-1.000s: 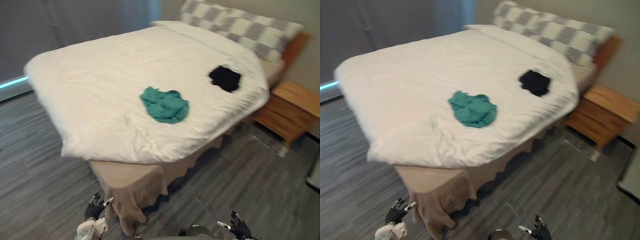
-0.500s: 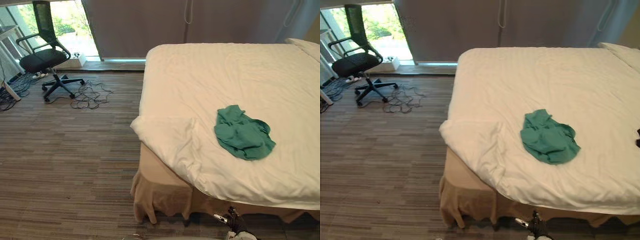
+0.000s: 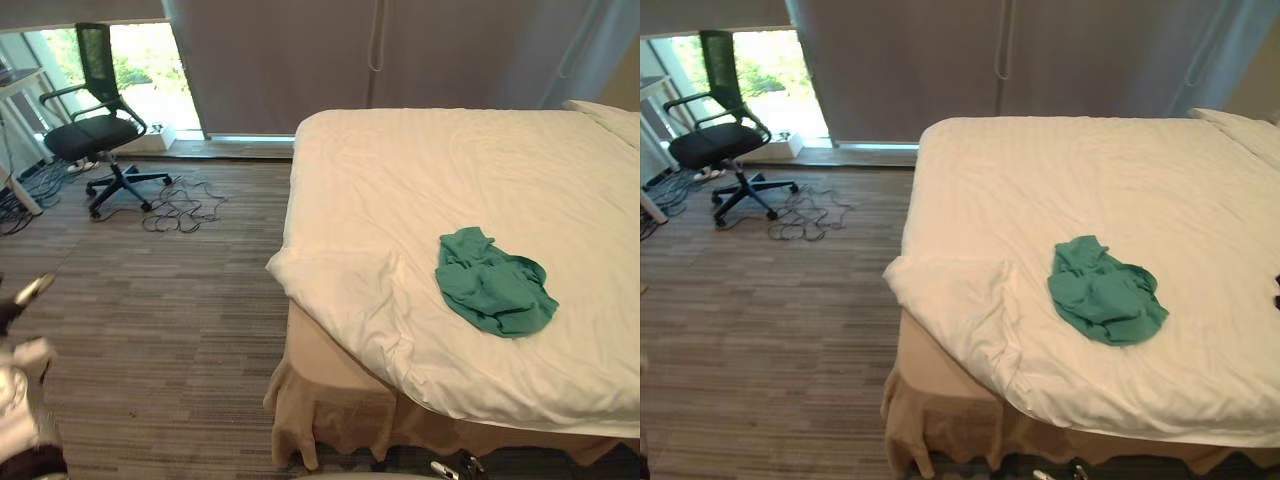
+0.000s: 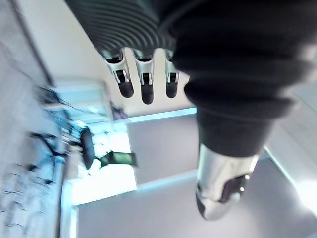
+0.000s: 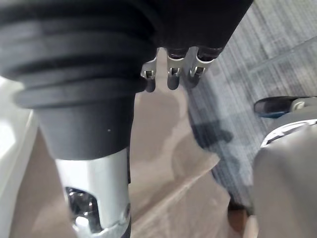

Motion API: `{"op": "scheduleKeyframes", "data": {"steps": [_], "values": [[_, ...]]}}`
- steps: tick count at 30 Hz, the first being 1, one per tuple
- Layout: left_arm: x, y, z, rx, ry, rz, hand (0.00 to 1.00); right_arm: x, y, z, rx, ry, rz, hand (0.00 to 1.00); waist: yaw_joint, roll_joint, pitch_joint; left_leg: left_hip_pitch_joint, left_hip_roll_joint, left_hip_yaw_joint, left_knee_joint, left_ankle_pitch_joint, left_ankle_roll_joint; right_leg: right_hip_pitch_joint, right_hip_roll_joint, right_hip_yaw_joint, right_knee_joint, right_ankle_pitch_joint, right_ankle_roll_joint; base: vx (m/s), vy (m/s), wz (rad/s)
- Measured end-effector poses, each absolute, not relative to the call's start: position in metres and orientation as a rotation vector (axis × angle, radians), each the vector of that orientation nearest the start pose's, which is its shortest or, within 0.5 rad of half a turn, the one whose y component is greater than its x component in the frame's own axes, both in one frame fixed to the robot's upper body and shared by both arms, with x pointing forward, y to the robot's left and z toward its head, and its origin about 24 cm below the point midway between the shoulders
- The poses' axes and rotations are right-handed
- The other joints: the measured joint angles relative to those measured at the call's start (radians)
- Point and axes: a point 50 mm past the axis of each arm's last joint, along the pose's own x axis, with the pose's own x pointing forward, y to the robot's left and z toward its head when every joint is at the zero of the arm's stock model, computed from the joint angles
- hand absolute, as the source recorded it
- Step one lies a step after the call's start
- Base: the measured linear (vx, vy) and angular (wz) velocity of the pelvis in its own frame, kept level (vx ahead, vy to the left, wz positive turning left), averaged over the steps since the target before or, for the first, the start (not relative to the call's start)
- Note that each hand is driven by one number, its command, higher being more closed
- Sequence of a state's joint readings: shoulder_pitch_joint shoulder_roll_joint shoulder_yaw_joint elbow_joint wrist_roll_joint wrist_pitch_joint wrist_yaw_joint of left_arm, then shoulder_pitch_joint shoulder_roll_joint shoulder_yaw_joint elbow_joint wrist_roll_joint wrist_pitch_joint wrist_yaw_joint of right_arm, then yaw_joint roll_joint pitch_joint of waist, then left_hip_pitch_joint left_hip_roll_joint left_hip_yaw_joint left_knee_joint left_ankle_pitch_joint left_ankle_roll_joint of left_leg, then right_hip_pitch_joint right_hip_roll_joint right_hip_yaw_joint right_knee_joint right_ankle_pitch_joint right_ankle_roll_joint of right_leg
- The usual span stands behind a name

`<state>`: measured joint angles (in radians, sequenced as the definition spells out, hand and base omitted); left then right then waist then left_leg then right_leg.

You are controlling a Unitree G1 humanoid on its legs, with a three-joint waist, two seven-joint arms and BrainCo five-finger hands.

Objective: Tidy the bed and pick cloth on bed and put in laundry

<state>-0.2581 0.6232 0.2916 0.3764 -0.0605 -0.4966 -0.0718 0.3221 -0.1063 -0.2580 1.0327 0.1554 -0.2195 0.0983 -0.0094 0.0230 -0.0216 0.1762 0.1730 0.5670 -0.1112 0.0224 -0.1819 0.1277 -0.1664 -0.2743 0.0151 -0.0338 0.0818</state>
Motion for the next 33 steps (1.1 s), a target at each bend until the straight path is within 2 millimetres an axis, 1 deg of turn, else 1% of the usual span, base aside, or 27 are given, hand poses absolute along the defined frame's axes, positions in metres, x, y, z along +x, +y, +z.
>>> {"op": "scheduleKeyframes", "data": {"steps": [1, 2, 3, 4, 5, 6, 7, 8, 9, 10, 11, 12, 13, 14, 15, 16, 17, 18, 19, 20, 21, 22, 23, 25, 27, 31, 33], "values": [[0.282, 0.306, 0.15, 0.582, -0.455, 0.141, 0.0, 0.012, -0.228, -0.158, 0.166, 1.063, -0.394, 0.0, -0.01, -0.001, -0.004, 0.002, 0.004, 0.025, 0.001, 0.01, -0.004, -0.008, 0.006, 0.016, -0.001, 0.009, -0.001, -0.04, -0.024, -0.51], [0.291, 0.287, 0.145, 0.627, -0.442, 0.054, 0.0, 0.016, -0.225, -0.158, 0.172, 1.044, -0.389, 0.0, -0.022, -0.006, -0.005, 0.015, 0.011, 0.064, 0.006, 0.018, -0.007, -0.019, 0.015, 0.036, -0.002, 0.016, -0.005, -0.06, -0.061, -0.71], [0.297, 0.273, 0.14, 0.656, -0.432, -0.011, 0.0, 0.019, -0.222, -0.157, 0.174, 1.033, -0.379, 0.0, -0.032, -0.01, -0.008, 0.019, 0.015, 0.086, 0.006, 0.024, -0.009, -0.028, 0.022, 0.05, -0.004, 0.017, -0.007, -0.07, -0.08, -0.64], [0.3, 0.264, 0.137, 0.667, -0.425, -0.044, 0.0, 0.019, -0.221, -0.157, 0.175, 1.031, -0.373, 0.0, -0.041, -0.011, -0.008, 0.019, 0.018, 0.092, 0.006, 0.026, -0.01, -0.031, 0.025, 0.057, -0.005, 0.018, -0.008, -0.08, -0.092, -0.5], [0.308, 0.242, 0.131, 0.7, -0.413, -0.129, 0.0, 0.02, -0.219, -0.158, 0.178, 1.028, -0.369, 0.0, -0.052, -0.011, -0.008, 0.018, 0.028, 0.11, 0.006, 0.027, -0.011, -0.047, 0.033, 0.07, -0.004, 0.019, -0.01, -0.07, -0.07, -0.34], [0.31, 0.235, 0.129, 0.714, -0.408, -0.158, 0.0, 0.021, -0.219, -0.157, 0.177, 1.025, -0.366, 0.0, -0.054, -0.012, -0.008, 0.017, 0.03, 0.114, 0.006, 0.027, -0.011, -0.056, 0.037, 0.076, -0.004, 0.019, -0.01, -0.07, -0.083, -0.44], [0.314, 0.222, 0.124, 0.744, -0.393, -0.201, 0.0, 0.023, -0.219, -0.157, 0.172, 1.019, -0.358, 0.0, -0.057, -0.009, -0.005, 0.016, 0.036, 0.125, 0.006, 0.028, -0.013, -0.069, 0.044, 0.089, -0.003, 0.019, -0.01, -0.13, -0.103, -0.4], [0.318, 0.204, 0.116, 0.787, -0.363, -0.267, 0.0, 0.028, -0.22, -0.155, 0.165, 0.998, -0.349, 0.0, -0.073, -0.002, 0.001, -0.007, 0.048, 0.135, 0.002, 0.029, -0.014, -0.097, 0.057, 0.112, 0.001, 0.021, -0.008, -0.18, -0.124, -0.36], [0.323, 0.192, 0.112, 0.814, -0.341, -0.305, 0.0, 0.033, -0.219, -0.154, 0.163, 0.984, -0.338, 0.0, -0.081, -0.005, 0.012, -0.026, 0.053, 0.139, 0.0, 0.028, -0.013, -0.122, 0.063, 0.121, 0.001, 0.024, -0.002, -0.15, -0.087, -0.26], [0.326, 0.187, 0.111, 0.827, -0.328, -0.316, 0.0, 0.035, -0.22, -0.154, 0.162, 0.979, -0.333, 0.0, -0.083, -0.006, 0.019, -0.038, 0.055, 0.142, 0.0, 0.029, -0.012, -0.138, 0.065, 0.126, 0.002, 0.026, 0.002, -0.13, -0.067, -0.23], [0.334, 0.182, 0.111, 0.845, -0.308, -0.325, 0.0, 0.044, -0.22, -0.153, 0.156, 0.96, -0.315, 0.0, -0.09, -0.008, 0.048, -0.057, 0.059, 0.152, 0.0, 0.035, -0.005, -0.165, 0.071, 0.142, 0.005, 0.03, 0.008, -0.11, -0.048, -0.2], [0.338, 0.18, 0.112, 0.863, -0.294, -0.326, 0.0, 0.049, -0.22, -0.152, 0.152, 0.948, -0.304, 0.0, -0.092, -0.009, 0.063, -0.07, 0.06, 0.155, 0.0, 0.04, -0.002, -0.181, 0.073, 0.151, 0.007, 0.033, 0.011, -0.19, -0.078, -0.29], [0.347, 0.179, 0.116, 0.905, -0.269, -0.315, 0.0, 0.061, -0.22, -0.15, 0.143, 0.918, -0.283, 0.0, -0.097, -0.012, 0.093, -0.1, 0.06, 0.166, 0.0, 0.05, 0.005, -0.224, 0.076, 0.166, 0.013, 0.039, 0.012, -0.23, -0.082, -0.29], [0.359, 0.179, 0.125, 0.945, -0.253, -0.272, 0.0, 0.079, -0.222, -0.145, 0.134, 0.86, -0.263, 0.0, -0.103, -0.016, 0.141, -0.146, 0.058, 0.167, 0.0, 0.069, 0.008, -0.274, 0.076, 0.178, 0.012, 0.057, 0.018, -0.19, -0.066, -0.24], [0.362, 0.18, 0.127, 0.955, -0.249, -0.259, 0.0, 0.083, -0.223, -0.144, 0.133, 0.846, -0.259, 0.0, -0.106, -0.016, 0.15, -0.153, 0.057, 0.166, 0.0, 0.074, 0.013, -0.287, 0.076, 0.179, 0.011, 0.062, 0.018, -0.17, -0.071, -0.14], [0.371, 0.183, 0.135, 0.989, -0.22, -0.204, 0.0, 0.099, -0.226, -0.139, 0.14, 0.799, -0.26, 0.0, -0.126, -0.021, 0.193, -0.196, 0.055, 0.168, 0.0, 0.091, 0.022, -0.331, 0.078, 0.189, 0.004, 0.099, 0.014, -0.1, -0.045, -0.11], [0.377, 0.186, 0.139, 1.004, -0.192, -0.174, 0.0, 0.109, -0.228, -0.135, 0.141, 0.766, -0.258, 0.0, -0.135, -0.026, 0.228, -0.208, 0.055, 0.173, 0.0, 0.1, 0.023, -0.344, 0.08, 0.196, -0.001, 0.116, 0.002, -0.12, -0.047, -0.13], [0.38, 0.188, 0.141, 1.012, -0.177, -0.161, 0.0, 0.113, -0.228, -0.133, 0.141, 0.749, -0.257, 0.0, -0.14, -0.028, 0.243, -0.213, 0.055, 0.176, 0.0, 0.103, 0.024, -0.35, 0.082, 0.199, -0.005, 0.123, -0.001, -0.09, -0.014, -0.18], [0.386, 0.191, 0.147, 1.038, -0.16, -0.12, 0.0, 0.123, -0.228, -0.128, 0.143, 0.705, -0.251, 0.0, -0.145, -0.033, 0.268, -0.232, 0.055, 0.186, 0.001, 0.106, 0.027, -0.374, 0.085, 0.209, -0.007, 0.136, -0.007, -0.09, -0.004, -0.2], [0.391, 0.194, 0.156, 1.058, -0.153, -0.073, 0.0, 0.134, -0.227, -0.122, 0.141, 0.655, -0.232, 0.0, -0.146, -0.039, 0.295, -0.255, 0.054, 0.192, 0.001, 0.109, 0.029, -0.394, 0.087, 0.22, -0.015, 0.149, -0.006, -0.09, -0.003, -0.18], [0.393, 0.195, 0.161, 1.067, -0.153, -0.05, 0.0, 0.139, -0.225, -0.119, 0.147, 0.629, -0.225, 0.0, -0.148, -0.042, 0.308, -0.268, 0.053, 0.192, 0.001, 0.112, 0.032, -0.403, 0.087, 0.223, -0.023, 0.155, -0.003, -0.1, -0.002, -0.08], [0.399, 0.195, 0.177, 1.09, -0.163, 0.012, 1.0, 0.151, -0.223, -0.111, 0.146, 0.575, -0.196, 0.0, -0.149, -0.047, 0.333, -0.299, 0.053, 0.192, 0.0, 0.119, 0.039, -0.433, 0.086, 0.224, -0.032, 0.167, -0.003, -0.08, 0.003, 0.02], [0.402, 0.195, 0.192, 1.108, -0.178, 0.066, 1.0, 0.158, -0.221, -0.105, 0.148, 0.536, -0.178, 0.0, -0.149, -0.051, 0.35, -0.323, 0.054, 0.192, 0.0, 0.124, 0.041, -0.449, 0.085, 0.225, -0.041, 0.177, -0.002, -0.08, 0.012, 0.03], [0.405, 0.195, 0.21, 1.14, -0.2, 0.127, 1.0, 0.166, -0.221, -0.097, 0.166, 0.487, -0.169, 0.0, -0.148, -0.056, 0.37, -0.345, 0.057, 0.192, 0.0, 0.129, 0.042, -0.465, 0.087, 0.225, -0.044, 0.182, -0.003, -0.06, 0.014, 0.02], [0.408, 0.194, 0.227, 1.184, -0.209, 0.184, 1.0, 0.176, -0.223, -0.086, 0.162, 0.428, -0.143, 0.0, -0.146, -0.06, 0.378, -0.369, 0.061, 0.192, 0.0, 0.13, 0.042, -0.487, 0.089, 0.222, -0.046, 0.184, -0.004, -0.04, 0.01, 0.04], [0.41, 0.19, 0.238, 1.285, -0.187, 0.212, 1.0, 0.186, -0.227, -0.073, 0.163, 0.36, -0.116, 0.0, -0.144, -0.067, 0.394, -0.372, 0.062, 0.19, 0.0, 0.13, 0.042, -0.488, 0.089, 0.22, -0.046, 0.183, -0.003, -0.01, 0.004, 0.02], [0.411, 0.188, 0.24, 1.279, -0.17, 0.221, 1.0, 0.187, -0.227, -0.071, 0.168, 0.348, -0.106, 0.0, -0.143, -0.067, 0.396, -0.375, 0.062, 0.188, 0.0, 0.13, 0.042, -0.489, 0.087, 0.217, -0.046, 0.183, -0.003, -0.01, 0.003, 0.05]]}}
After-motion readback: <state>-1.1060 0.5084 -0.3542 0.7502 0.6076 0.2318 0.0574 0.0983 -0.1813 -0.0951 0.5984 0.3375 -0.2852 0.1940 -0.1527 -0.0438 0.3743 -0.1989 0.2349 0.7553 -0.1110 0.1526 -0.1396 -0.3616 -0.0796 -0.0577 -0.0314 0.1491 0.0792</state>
